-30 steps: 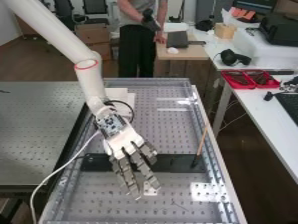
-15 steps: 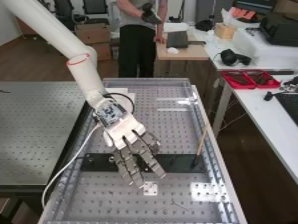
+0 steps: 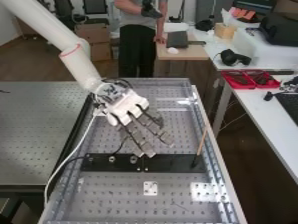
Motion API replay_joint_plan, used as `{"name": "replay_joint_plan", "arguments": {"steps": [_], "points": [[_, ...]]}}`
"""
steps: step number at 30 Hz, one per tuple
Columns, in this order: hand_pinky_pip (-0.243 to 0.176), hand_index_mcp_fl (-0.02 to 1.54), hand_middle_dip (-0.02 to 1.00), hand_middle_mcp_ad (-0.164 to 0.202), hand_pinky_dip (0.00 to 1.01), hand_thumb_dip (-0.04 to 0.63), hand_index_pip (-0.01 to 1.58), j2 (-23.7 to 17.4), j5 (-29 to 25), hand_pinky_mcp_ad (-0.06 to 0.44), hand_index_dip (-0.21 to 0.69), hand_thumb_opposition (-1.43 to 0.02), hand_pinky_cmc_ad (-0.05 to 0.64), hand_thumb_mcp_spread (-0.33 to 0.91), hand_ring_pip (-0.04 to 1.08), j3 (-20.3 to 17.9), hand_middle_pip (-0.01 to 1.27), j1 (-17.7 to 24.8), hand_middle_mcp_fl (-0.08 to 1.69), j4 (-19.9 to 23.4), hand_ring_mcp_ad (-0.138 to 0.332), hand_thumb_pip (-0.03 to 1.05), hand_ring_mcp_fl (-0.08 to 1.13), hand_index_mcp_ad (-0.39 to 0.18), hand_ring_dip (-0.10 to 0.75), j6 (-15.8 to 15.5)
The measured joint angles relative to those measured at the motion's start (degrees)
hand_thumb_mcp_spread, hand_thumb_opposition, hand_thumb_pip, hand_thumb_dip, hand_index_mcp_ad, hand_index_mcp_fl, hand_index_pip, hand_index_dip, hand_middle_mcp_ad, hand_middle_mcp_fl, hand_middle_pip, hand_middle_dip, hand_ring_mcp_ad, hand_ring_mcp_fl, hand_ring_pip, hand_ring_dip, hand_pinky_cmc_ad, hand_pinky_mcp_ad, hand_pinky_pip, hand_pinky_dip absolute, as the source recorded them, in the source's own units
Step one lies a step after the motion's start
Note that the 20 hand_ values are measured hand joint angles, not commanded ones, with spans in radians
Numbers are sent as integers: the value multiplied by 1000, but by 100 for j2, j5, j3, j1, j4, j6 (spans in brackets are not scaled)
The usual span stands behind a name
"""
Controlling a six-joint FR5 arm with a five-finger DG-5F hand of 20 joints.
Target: Grab the pcb board and place it in the clear container
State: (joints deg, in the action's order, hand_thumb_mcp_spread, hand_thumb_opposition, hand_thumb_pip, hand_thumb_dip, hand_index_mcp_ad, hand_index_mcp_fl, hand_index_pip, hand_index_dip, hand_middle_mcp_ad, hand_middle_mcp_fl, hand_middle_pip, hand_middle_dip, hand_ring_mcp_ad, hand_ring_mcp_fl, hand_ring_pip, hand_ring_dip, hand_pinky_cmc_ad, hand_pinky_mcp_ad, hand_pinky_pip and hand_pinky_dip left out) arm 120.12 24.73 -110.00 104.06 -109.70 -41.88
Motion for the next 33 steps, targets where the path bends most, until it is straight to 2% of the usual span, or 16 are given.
{"name": "replay_joint_plan", "arguments": {"steps": [8,17,33], "points": [[-42,559,150,19,192,218,1299,-111,439,138,253,-860,312,613,91,34,138,143,138,-437,176,347,61,-138,51,320],[-42,564,150,19,192,218,1272,-189,1389,138,255,-860,312,613,94,226,134,292,185,-1169,180,347,63,-138,51,803],[-42,586,155,19,192,218,1265,-76,2489,138,267,-885,312,609,94,626,138,425,187,-1911,180,347,63,-140,51,1471]]}}
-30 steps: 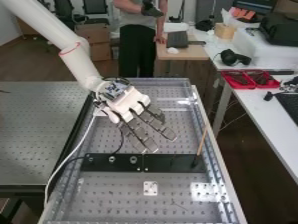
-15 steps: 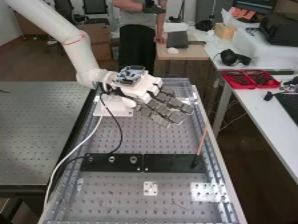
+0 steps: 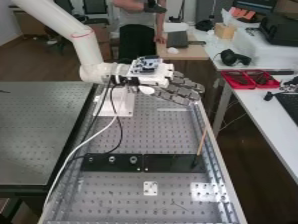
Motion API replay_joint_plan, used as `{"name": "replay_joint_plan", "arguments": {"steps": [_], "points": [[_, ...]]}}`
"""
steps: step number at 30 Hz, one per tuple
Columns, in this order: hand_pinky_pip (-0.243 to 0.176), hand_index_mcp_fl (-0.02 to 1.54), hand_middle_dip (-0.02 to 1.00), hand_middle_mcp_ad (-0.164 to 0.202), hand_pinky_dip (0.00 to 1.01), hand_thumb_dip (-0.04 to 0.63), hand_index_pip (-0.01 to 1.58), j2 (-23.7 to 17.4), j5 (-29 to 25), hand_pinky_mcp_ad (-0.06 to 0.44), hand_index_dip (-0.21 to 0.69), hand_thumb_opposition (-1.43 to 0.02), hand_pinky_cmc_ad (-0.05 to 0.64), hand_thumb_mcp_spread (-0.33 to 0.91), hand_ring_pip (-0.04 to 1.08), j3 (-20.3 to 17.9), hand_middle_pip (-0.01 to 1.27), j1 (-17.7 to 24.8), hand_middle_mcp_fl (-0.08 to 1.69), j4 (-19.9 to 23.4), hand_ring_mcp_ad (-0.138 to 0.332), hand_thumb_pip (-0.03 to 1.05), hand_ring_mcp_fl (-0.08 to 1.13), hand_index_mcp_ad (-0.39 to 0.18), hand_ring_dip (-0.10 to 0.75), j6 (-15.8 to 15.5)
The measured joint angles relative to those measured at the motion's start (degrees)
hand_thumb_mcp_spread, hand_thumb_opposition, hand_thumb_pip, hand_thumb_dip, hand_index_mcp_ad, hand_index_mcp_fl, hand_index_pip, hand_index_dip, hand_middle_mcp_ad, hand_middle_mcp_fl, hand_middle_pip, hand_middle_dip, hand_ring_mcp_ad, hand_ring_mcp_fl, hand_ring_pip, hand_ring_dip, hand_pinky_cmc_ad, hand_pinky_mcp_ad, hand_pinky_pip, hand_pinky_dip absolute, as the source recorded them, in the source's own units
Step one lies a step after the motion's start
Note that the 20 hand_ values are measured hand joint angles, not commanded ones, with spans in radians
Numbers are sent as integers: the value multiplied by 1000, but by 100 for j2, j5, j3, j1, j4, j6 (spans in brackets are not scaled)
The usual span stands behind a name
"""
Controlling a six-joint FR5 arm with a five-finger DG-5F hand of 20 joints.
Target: Grab the pcb board and place it in the clear container
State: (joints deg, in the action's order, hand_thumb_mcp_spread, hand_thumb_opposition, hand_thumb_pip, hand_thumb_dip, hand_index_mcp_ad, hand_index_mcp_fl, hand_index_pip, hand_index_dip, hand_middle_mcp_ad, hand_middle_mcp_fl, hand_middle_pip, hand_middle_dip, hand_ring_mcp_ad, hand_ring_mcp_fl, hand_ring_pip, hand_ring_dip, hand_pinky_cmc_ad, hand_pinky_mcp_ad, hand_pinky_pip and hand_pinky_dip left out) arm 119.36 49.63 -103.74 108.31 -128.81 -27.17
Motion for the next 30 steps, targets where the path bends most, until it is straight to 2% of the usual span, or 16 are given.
{"name": "replay_joint_plan", "arguments": {"steps": [11,16,30], "points": [[-42,586,155,19,192,218,1265,143,402,138,267,-885,312,609,94,219,138,112,187,-386,180,347,63,-140,51,559],[-42,586,155,19,192,218,1265,184,584,138,267,-885,312,609,94,279,134,139,183,-486,180,347,59,-140,51,718],[-42,586,155,19,192,218,1265,284,874,138,267,-885,312,609,94,380,134,229,202,-637,180,347,59,-138,51,877]]}}
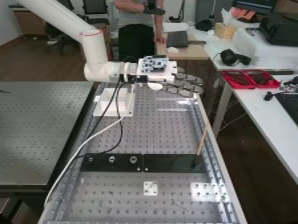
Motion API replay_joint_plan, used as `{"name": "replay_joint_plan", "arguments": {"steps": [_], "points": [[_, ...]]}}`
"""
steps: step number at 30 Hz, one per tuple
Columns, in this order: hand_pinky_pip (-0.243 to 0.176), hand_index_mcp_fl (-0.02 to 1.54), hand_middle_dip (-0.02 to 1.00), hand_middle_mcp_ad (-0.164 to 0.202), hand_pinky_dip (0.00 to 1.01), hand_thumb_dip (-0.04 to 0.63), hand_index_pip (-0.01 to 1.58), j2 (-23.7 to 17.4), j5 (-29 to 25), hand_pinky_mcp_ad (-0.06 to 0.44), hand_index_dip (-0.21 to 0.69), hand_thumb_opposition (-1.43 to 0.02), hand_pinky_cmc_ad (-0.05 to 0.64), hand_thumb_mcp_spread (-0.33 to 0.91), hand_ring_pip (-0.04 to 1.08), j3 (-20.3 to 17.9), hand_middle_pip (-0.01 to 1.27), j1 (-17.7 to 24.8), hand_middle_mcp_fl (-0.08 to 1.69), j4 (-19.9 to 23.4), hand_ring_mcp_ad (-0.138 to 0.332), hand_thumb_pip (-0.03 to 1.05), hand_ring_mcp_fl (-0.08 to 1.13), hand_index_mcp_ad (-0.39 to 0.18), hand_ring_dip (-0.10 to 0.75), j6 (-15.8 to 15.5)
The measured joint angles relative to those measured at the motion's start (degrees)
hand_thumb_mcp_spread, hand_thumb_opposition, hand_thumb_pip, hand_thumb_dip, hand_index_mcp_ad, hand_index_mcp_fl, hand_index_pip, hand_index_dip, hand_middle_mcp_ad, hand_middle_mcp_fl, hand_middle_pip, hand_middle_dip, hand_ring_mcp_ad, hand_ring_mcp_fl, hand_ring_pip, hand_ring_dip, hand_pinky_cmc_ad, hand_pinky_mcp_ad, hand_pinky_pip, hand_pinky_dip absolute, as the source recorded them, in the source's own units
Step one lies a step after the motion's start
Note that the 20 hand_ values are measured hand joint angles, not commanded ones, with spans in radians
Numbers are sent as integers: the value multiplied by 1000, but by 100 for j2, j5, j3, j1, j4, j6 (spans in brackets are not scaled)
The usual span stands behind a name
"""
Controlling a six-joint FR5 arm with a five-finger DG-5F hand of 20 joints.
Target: Grab the pcb board and place it in the clear container
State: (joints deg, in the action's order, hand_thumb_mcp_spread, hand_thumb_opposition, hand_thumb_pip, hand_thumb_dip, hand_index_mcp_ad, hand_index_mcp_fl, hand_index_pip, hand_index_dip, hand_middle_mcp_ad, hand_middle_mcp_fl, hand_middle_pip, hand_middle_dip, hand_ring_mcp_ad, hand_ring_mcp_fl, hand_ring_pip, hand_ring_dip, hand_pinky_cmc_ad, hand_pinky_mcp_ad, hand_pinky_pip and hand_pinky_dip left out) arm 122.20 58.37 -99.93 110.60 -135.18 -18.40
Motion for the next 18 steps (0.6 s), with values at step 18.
{"name": "replay_joint_plan", "arguments": {"steps": [18], "points": [[-42,586,157,19,192,218,1265,485,-205,138,267,-885,312,609,94,227,134,196,202,-181,180,347,63,-138,49,334]]}}
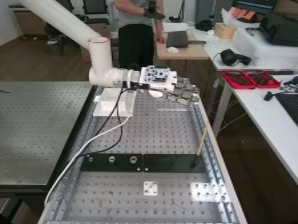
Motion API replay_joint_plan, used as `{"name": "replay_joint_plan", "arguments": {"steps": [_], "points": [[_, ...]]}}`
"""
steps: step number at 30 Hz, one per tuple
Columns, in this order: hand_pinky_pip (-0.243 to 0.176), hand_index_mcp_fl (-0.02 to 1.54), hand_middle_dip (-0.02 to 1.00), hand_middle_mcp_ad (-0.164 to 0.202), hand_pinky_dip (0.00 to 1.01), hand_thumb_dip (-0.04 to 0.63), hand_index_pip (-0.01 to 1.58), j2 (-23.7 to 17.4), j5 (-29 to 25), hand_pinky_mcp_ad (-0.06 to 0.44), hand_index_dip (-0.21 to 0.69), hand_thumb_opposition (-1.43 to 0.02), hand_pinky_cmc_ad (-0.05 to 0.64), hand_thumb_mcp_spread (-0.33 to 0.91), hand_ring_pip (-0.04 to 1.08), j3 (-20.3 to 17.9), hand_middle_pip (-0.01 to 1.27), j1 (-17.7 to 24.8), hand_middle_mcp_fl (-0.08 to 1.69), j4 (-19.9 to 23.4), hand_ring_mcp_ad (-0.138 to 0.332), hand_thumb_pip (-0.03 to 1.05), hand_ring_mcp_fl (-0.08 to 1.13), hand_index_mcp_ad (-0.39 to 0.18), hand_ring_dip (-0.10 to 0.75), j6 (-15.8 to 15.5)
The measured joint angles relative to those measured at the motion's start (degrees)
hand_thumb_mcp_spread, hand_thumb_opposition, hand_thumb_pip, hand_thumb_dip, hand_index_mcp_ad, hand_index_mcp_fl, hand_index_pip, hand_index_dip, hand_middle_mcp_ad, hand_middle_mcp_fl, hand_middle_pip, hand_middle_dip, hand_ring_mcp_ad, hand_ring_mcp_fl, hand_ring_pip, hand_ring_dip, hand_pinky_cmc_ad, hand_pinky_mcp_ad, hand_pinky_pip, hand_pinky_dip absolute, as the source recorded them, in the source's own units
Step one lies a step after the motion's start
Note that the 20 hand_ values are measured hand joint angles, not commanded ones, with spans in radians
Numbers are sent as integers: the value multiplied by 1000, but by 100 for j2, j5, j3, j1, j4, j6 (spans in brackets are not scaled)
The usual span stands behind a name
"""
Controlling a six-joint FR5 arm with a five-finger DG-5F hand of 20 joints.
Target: Grab the pcb board and place it in the clear container
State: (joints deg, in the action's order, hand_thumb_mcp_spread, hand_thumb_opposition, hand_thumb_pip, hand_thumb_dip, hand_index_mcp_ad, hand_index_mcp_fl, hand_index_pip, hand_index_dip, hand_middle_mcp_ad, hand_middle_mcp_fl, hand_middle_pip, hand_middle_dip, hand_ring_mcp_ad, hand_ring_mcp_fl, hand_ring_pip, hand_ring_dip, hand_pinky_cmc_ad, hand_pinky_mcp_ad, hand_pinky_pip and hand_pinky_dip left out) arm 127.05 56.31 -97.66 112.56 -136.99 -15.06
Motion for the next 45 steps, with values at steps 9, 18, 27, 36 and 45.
{"name": "replay_joint_plan", "arguments": {"steps": [9,18,27,36,45], "points": [[-42,583,157,19,192,218,1267,-23,-120,138,267,-887,312,613,91,-66,134,-70,202,24,180,342,63,-140,51,-14],[-42,316,157,19,195,223,757,-3,88,138,278,-806,312,581,91,18,126,-149,152,-263,176,346,56,-199,51,204],[-52,239,157,16,257,220,595,-252,-20,138,278,-747,314,515,96,-182,129,-202,99,-112,182,396,26,-182,51,65],[-61,278,157,17,307,223,351,-1216,-444,136,278,-716,314,463,96,-940,129,-302,96,294,182,401,16,-161,51,-509],[-63,393,157,26,339,194,150,-2247,-654,134,311,-714,312,429,94,-1677,129,-487,134,323,183,372,16,-152,51,-1101]]}}
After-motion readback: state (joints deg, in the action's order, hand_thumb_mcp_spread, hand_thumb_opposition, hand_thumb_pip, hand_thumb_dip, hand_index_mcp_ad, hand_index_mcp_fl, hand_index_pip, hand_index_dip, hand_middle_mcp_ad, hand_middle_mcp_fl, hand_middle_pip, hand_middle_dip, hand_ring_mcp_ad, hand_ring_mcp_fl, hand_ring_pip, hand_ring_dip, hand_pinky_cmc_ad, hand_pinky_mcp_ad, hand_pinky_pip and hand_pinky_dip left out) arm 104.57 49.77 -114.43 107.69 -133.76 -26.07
